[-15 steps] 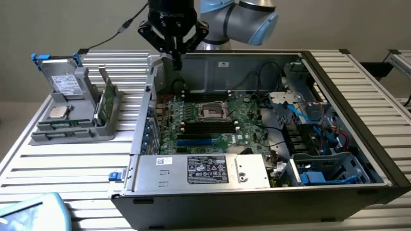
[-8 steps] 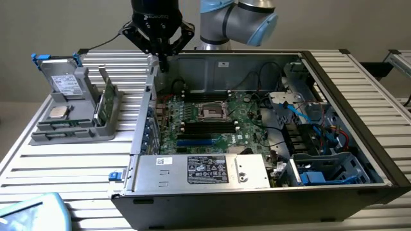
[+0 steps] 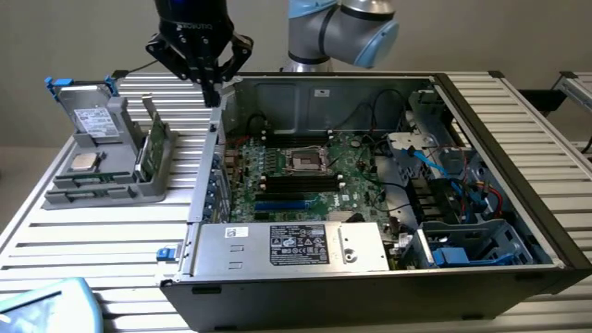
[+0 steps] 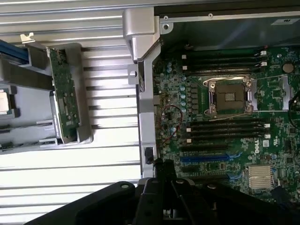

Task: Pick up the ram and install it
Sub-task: 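Reach for the ram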

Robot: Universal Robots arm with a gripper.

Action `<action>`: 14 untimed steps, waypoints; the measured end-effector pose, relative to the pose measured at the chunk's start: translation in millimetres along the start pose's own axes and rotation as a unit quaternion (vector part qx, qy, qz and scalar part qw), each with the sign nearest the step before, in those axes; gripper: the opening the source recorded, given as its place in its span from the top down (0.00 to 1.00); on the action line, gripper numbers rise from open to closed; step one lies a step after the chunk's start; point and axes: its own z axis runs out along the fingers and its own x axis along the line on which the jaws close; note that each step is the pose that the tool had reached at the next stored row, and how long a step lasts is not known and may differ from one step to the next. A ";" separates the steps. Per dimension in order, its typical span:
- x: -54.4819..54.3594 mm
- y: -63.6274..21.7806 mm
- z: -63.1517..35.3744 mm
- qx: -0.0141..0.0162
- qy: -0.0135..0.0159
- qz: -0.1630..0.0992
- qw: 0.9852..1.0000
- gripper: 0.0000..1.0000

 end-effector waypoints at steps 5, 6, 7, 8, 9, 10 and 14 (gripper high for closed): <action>22.6 -5.4 -0.1 0.000 0.005 0.000 1.000 0.89; 27.0 -6.5 -0.1 0.000 0.006 0.000 1.000 0.89; 31.3 -7.6 -0.1 -0.001 0.006 0.000 1.000 0.89; 35.7 -8.7 -0.1 -0.001 0.007 0.000 1.000 0.89; 40.4 -9.8 -0.1 -0.001 0.008 0.000 1.000 0.89; 44.8 -10.9 -0.2 -0.001 0.009 0.000 1.000 0.89; 61.9 -14.5 -0.2 -0.002 0.014 0.001 1.000 0.89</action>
